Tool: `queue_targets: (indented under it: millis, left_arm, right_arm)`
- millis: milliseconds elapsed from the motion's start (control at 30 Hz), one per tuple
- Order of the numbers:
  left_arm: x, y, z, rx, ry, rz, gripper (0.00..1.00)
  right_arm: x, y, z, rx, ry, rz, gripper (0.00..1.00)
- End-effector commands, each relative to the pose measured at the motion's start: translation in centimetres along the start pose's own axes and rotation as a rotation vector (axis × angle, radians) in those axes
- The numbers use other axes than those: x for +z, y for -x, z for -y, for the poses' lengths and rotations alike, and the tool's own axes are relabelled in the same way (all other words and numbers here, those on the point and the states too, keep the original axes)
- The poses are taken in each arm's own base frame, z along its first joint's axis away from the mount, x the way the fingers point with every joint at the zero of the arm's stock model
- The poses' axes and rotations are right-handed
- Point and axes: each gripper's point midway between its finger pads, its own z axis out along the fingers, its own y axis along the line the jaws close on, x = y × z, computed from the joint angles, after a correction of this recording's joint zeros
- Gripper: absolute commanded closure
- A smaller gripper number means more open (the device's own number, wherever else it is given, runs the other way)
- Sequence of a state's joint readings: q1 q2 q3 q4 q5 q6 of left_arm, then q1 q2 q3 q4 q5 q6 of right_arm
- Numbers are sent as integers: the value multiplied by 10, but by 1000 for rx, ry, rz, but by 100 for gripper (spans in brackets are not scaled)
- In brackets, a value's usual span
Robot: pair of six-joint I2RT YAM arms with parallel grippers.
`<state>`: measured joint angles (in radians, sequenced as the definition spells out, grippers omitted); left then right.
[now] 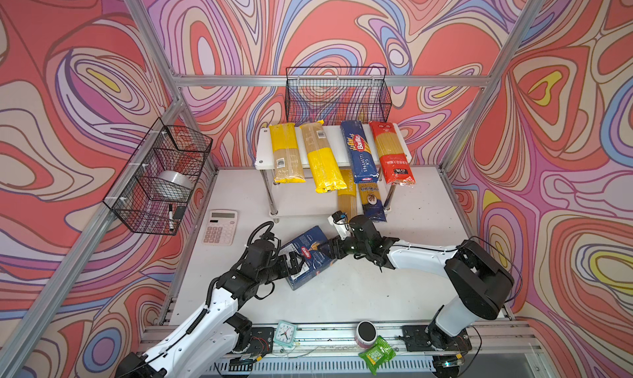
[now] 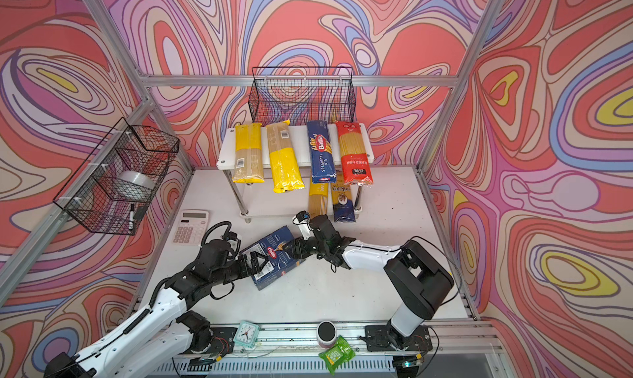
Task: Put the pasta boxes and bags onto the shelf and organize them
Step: 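Grip the box's far end with the right gripper while the left gripper holds it, then carry the box with both grippers toward the lower shelf opening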
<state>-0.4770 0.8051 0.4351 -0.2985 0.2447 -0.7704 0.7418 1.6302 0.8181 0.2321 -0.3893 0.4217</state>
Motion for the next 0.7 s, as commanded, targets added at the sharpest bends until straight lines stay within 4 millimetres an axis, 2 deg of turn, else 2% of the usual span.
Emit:
queue_targets:
  millis: [0,100,133,167,667]
  left_arm:
    - [-20,41,65,86,-226,132,0]
    - [-17,43,65,101,-220,141,0]
    - [-24,54,77,111,-244,169,0]
    - [-24,55,79,114,-246,169,0]
    - [-32,82,94,197,-228,248,0]
  right_arm:
    - [-10,30,-65,-101,202,85,32]
    - [-12,33,-65,-115,194,95,33]
    - [-13,34,-67,-119,194,98,32]
    - [-14,35,-66,-119,191,98,32]
    - [-22,59,-78,-174,190,159,33]
